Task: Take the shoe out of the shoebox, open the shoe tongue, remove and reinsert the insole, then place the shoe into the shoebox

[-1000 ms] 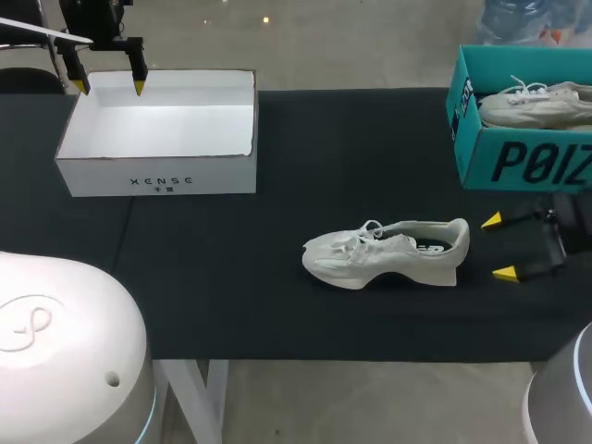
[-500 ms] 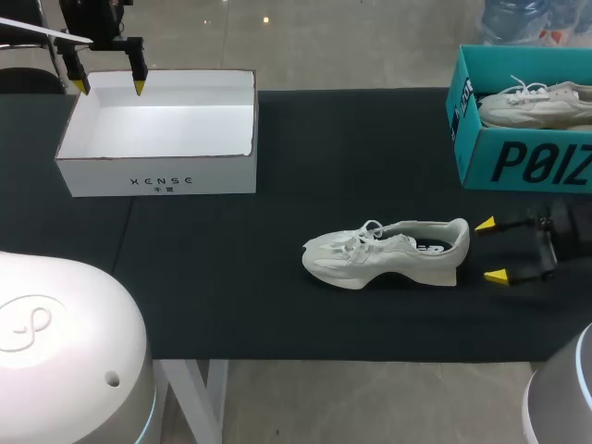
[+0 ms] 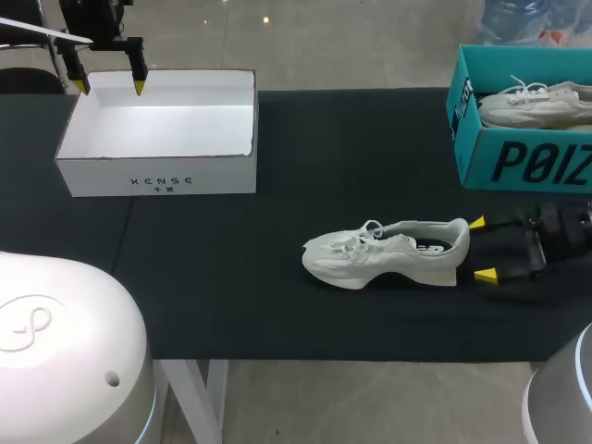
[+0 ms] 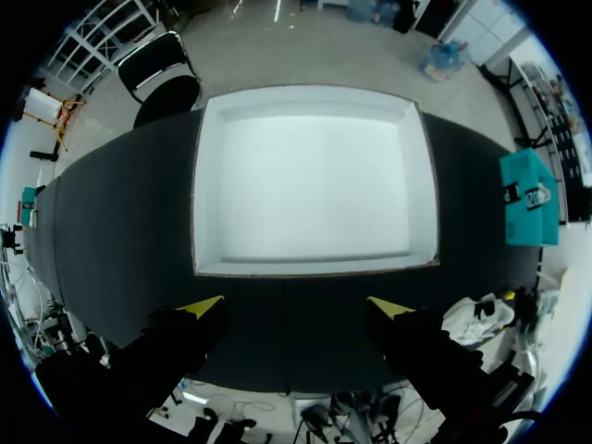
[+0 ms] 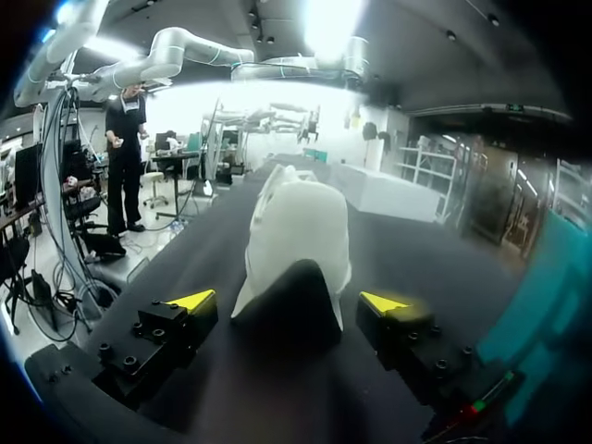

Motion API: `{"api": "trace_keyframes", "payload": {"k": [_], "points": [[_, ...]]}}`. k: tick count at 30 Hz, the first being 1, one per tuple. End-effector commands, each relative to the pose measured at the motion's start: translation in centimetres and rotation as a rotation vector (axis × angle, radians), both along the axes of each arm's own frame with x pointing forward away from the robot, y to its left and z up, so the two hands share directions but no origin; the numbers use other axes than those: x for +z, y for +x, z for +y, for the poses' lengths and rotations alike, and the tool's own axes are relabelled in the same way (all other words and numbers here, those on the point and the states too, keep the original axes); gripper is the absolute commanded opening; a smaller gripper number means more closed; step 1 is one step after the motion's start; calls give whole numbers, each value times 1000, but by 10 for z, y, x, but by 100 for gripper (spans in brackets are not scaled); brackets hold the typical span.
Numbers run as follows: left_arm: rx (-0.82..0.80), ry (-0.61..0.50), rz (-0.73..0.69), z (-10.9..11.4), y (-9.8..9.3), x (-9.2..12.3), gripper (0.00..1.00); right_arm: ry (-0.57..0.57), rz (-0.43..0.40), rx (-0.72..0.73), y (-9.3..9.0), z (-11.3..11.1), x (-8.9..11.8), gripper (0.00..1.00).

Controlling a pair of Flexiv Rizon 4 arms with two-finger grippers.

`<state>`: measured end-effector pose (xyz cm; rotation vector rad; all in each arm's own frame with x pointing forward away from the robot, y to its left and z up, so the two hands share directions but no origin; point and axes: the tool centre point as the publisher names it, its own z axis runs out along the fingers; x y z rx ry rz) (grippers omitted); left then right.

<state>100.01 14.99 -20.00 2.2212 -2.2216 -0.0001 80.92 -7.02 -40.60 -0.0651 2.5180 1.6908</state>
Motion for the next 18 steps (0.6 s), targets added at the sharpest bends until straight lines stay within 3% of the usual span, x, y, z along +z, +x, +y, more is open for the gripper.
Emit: {"api": "trace_keyframes", "payload": {"k": [1,18], "points": [[0,0,0,0,0,0,100,-1,-1,5,5,9,-3,100],[0,0,0,0,0,0,100,17,21,15,3,30,-21,100]]}}
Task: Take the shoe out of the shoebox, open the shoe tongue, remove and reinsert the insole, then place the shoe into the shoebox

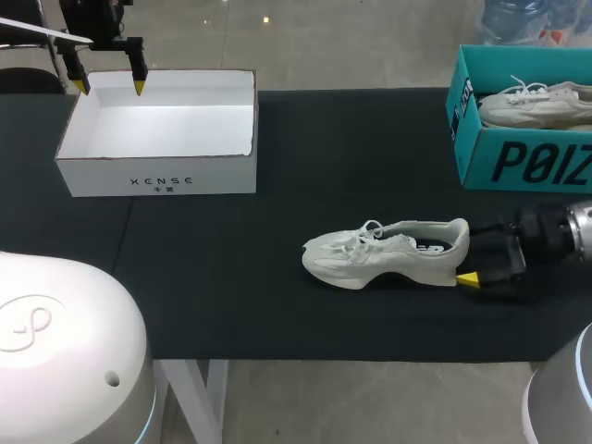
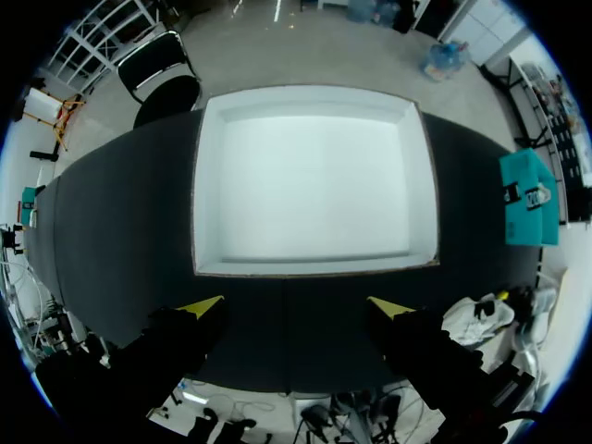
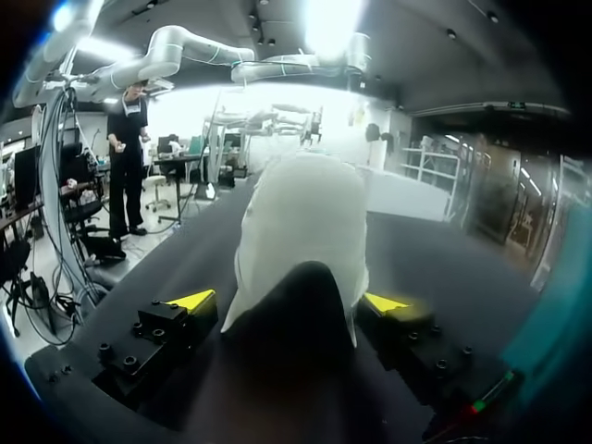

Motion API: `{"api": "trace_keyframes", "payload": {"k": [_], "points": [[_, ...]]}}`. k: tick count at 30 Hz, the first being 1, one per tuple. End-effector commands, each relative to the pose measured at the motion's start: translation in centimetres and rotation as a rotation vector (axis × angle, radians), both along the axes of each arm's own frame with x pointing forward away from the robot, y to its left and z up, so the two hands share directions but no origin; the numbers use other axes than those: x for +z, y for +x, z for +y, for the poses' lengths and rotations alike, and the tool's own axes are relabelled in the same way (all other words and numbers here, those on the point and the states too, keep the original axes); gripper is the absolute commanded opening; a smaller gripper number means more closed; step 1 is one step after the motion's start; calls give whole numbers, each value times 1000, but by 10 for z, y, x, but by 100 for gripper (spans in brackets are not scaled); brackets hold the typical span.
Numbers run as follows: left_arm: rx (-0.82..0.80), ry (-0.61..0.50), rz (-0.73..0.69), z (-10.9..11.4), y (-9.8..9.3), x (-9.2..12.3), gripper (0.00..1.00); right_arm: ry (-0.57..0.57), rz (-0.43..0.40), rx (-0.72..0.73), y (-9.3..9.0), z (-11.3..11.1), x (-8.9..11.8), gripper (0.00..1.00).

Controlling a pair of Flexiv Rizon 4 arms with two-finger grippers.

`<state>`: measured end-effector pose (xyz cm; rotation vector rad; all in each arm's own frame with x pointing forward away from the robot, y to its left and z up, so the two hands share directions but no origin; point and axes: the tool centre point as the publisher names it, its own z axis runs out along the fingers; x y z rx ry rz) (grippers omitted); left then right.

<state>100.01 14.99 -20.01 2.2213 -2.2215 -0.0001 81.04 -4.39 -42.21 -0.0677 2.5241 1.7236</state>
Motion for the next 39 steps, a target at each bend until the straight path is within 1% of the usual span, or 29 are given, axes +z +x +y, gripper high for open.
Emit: {"api": "trace_keyframes", "payload": {"k": [1,14,23,24,26,39], "points": [[0,0,0,0,0,0,100,3,5,-1,1,4,-6,100],[0,0,0,0,0,0,100,9,33,7,4,12,-12,100],[0,0,0,0,0,0,100,10,43,2,3,13,-14,100],[0,0,0,0,0,0,100,10,43,2,3,13,-14,85],[0,0,0,0,0,0,100,4,41,1,2,14,-15,0],[0,0,0,0,0,0,100,-2,47,14,1,14,-15,0]]}}
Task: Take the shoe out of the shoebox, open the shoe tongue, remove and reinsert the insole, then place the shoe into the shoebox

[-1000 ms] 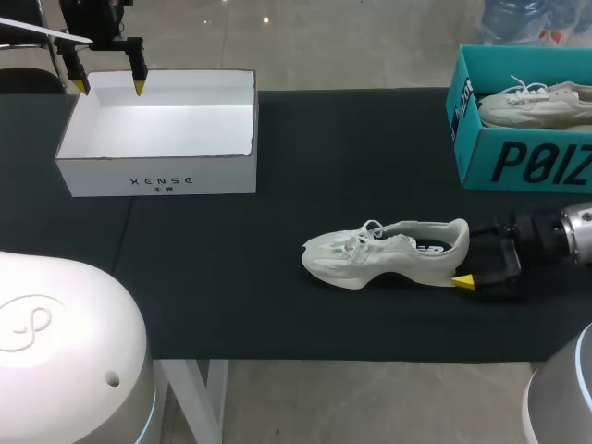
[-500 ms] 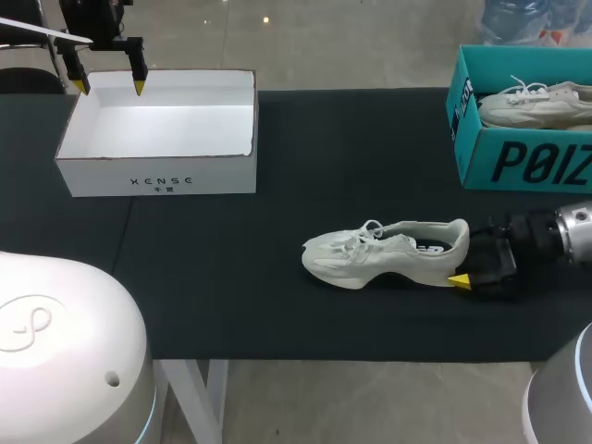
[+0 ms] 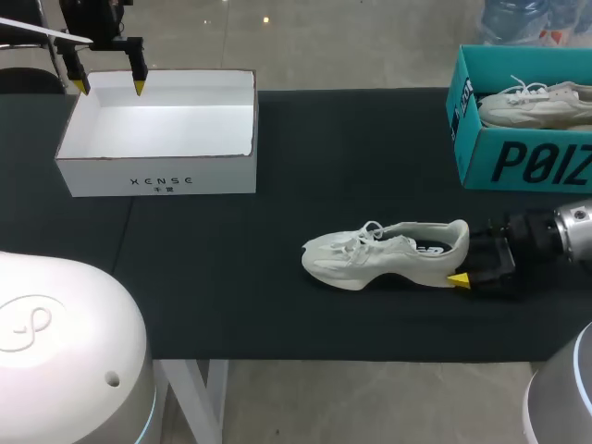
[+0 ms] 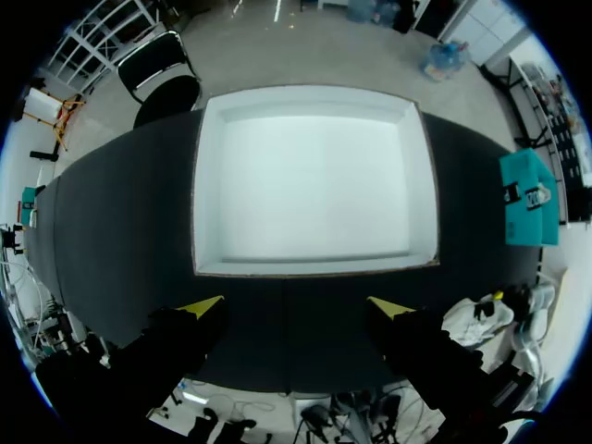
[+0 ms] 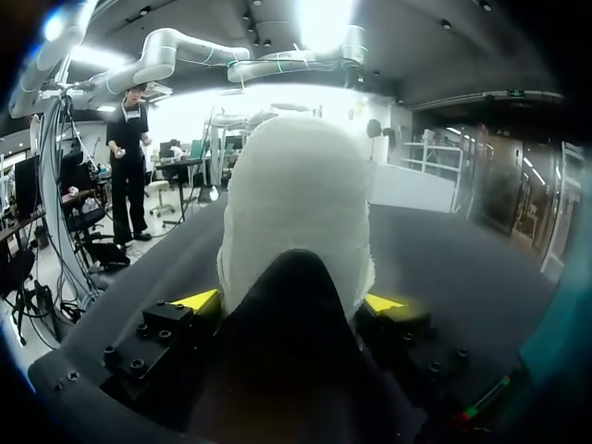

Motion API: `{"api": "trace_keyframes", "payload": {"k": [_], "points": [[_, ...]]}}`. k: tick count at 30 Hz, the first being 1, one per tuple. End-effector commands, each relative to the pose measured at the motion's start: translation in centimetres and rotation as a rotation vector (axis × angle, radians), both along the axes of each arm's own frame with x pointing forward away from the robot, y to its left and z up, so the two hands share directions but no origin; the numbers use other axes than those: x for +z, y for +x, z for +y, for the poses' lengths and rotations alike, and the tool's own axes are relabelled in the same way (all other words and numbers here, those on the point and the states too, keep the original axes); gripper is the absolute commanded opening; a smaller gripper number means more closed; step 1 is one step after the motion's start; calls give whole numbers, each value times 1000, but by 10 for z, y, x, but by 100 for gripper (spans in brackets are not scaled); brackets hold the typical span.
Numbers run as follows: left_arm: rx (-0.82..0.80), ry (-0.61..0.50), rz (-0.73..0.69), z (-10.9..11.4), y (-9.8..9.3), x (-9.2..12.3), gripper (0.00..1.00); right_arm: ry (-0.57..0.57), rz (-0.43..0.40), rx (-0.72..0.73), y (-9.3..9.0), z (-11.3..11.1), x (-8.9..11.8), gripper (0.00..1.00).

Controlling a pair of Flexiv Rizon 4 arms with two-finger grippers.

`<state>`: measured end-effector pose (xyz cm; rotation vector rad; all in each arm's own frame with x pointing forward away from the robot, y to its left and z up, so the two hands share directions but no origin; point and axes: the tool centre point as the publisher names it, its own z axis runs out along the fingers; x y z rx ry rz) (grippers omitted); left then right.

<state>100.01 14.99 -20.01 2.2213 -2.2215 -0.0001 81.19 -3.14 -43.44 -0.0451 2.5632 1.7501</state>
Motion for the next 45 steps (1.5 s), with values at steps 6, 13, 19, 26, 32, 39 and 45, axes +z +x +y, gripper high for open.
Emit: {"api": "trace_keyframes", "payload": {"k": [6,13,19,26,32,39,45], "points": [[0,0,0,0,0,0,100,-1,0,0,0,2,-3,0],[-52,-52,-28,-66,-32,12,100,-1,0,0,0,2,-3,0],[-85,-65,-25,-137,-67,0,100,-1,0,0,0,2,-3,0],[-98,-50,-108,-213,-100,-25,100,-1,0,0,0,2,-3,0],[-158,-85,-85,-271,-126,-45,100,-1,0,0,0,2,-3,0],[-202,-85,-57,-324,-151,-66,100,-1,0,0,0,2,-3,0],[-233,-65,-54,-366,-159,-72,100,-1,0,0,0,2,-3,0]]}}
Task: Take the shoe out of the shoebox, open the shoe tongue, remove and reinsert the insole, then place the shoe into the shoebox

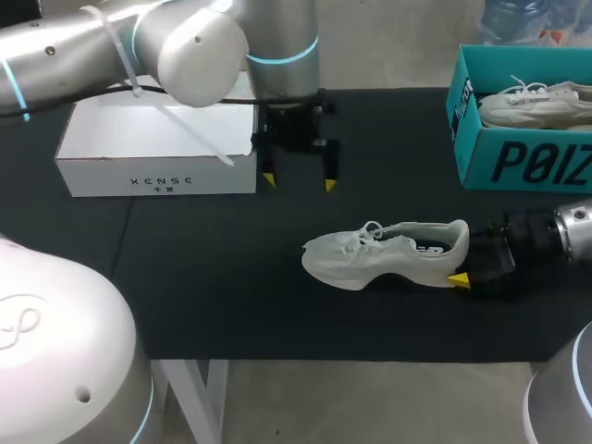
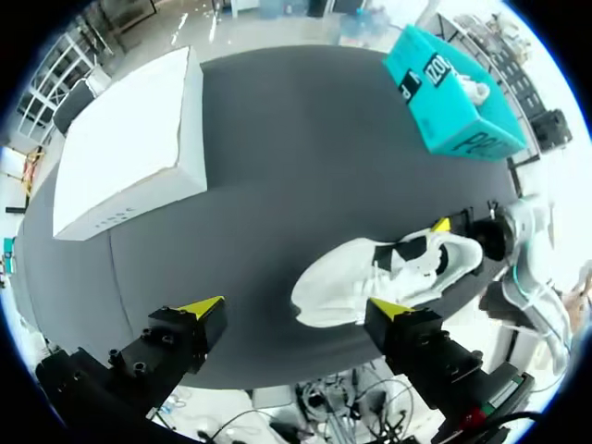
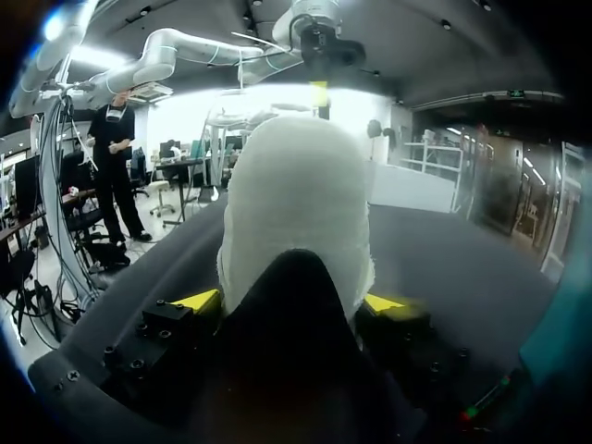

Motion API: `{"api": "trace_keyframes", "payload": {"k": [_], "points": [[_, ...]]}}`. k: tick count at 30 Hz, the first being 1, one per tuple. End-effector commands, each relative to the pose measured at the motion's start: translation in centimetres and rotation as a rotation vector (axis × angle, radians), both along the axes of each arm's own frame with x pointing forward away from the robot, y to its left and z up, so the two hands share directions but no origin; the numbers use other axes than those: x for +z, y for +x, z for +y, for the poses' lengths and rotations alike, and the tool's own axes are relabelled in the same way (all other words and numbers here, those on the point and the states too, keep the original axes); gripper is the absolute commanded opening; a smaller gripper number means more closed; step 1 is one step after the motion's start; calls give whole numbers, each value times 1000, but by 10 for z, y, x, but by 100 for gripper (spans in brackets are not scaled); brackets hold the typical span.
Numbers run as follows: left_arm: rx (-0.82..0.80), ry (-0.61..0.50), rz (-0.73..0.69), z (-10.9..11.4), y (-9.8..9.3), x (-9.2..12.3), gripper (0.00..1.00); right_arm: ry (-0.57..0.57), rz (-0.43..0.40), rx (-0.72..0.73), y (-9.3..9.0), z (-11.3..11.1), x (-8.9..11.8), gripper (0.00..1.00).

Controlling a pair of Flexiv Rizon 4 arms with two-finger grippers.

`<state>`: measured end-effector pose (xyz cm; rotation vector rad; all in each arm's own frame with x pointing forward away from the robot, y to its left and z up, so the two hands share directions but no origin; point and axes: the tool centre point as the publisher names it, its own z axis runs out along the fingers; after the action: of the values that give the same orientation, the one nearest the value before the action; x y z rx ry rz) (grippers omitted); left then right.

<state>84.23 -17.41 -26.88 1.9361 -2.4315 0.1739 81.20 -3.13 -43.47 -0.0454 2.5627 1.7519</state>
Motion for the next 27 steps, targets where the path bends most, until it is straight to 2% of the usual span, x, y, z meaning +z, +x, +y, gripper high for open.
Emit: {"api": "trace_keyframes", "payload": {"k": [1,6,11,18,27], "points": [[-7,37,-2,-48,-2,-2,100,-3,0,0,0,2,-3,0],[-21,61,-8,-76,-6,2,100,-3,0,0,0,2,-3,0],[-52,66,-6,-99,-20,1,100,-3,0,0,0,2,-3,0],[-85,88,-8,-122,-36,-14,100,-3,0,0,0,2,-3,0],[-91,122,-27,-147,-48,-36,100,-3,0,0,0,2,-3,0]]}}
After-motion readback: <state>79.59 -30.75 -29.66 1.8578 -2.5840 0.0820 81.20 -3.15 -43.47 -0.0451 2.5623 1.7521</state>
